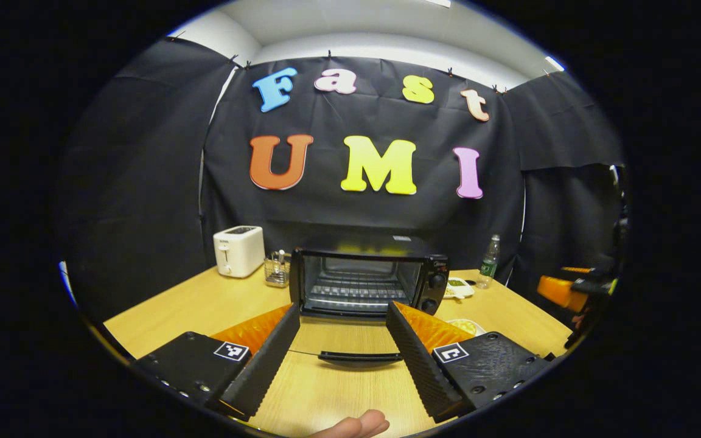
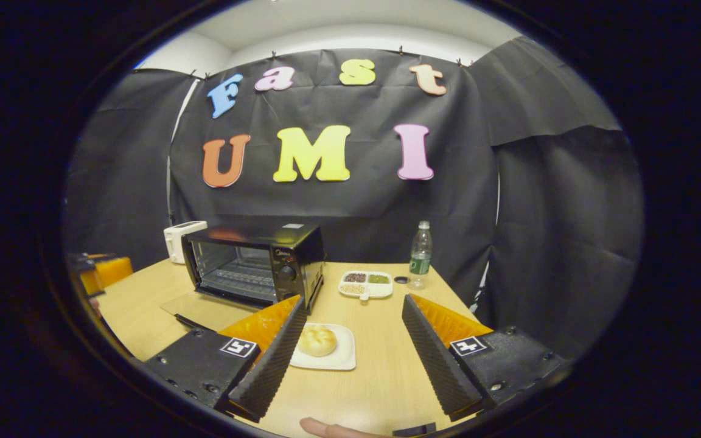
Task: Open the electric oven with the left hand, put the food in, and close the electric oven.
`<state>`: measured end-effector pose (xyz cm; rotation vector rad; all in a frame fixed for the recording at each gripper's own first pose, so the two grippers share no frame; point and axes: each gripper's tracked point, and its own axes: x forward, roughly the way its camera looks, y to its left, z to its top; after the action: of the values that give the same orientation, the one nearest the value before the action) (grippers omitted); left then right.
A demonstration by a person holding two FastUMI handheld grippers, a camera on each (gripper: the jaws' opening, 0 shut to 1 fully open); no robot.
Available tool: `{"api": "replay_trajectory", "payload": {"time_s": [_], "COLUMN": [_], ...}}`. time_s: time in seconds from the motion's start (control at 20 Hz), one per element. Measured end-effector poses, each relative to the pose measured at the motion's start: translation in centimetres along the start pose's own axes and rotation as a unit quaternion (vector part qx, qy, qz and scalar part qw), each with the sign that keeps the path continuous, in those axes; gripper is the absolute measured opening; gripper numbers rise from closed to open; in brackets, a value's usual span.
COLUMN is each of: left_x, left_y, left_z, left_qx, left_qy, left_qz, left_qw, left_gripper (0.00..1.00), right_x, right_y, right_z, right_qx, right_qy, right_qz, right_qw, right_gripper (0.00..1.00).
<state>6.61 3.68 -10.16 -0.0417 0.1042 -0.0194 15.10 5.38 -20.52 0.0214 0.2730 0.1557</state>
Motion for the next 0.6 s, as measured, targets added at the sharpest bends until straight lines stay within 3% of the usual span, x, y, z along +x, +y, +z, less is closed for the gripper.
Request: {"api": "replay_trajectory", "payload": {"time_s": [0.15,0.35,0.5,0.55,0.6], "left_x": [-3.1,-6.7,-8.8,-9.3,-9.5], "left_y": [0.6,1.2,0.9,0.9,0.8], "left_z": [3.0,5.6,6.3,6.5,6.6], "left_qx": [0.009,0.028,0.049,0.053,0.054], "left_qy": [-0.017,-0.041,-0.055,-0.057,-0.06], "left_qz": [0.006,0.017,0.014,0.014,0.011], "left_qw": [1.0,0.999,0.997,0.997,0.997], "left_gripper": [0.94,0.94,0.94,0.83,0.83], "right_x": [3.3,6.9,9.4,10.2,10.7], "right_y": [1.3,4.6,5.1,5.3,5.6], "right_z": [-3.1,-6.7,-9.4,-10.4,-11.0], "right_qx": [0.023,0.037,0.04,0.036,0.034], "right_qy": [0.028,0.057,0.093,0.105,0.114], "right_qz": [0.018,0.074,0.078,0.074,0.076], "right_qw": [0.999,0.995,0.992,0.991,0.99], "right_gripper": [0.98,0.98,0.98,0.97,0.97]}}
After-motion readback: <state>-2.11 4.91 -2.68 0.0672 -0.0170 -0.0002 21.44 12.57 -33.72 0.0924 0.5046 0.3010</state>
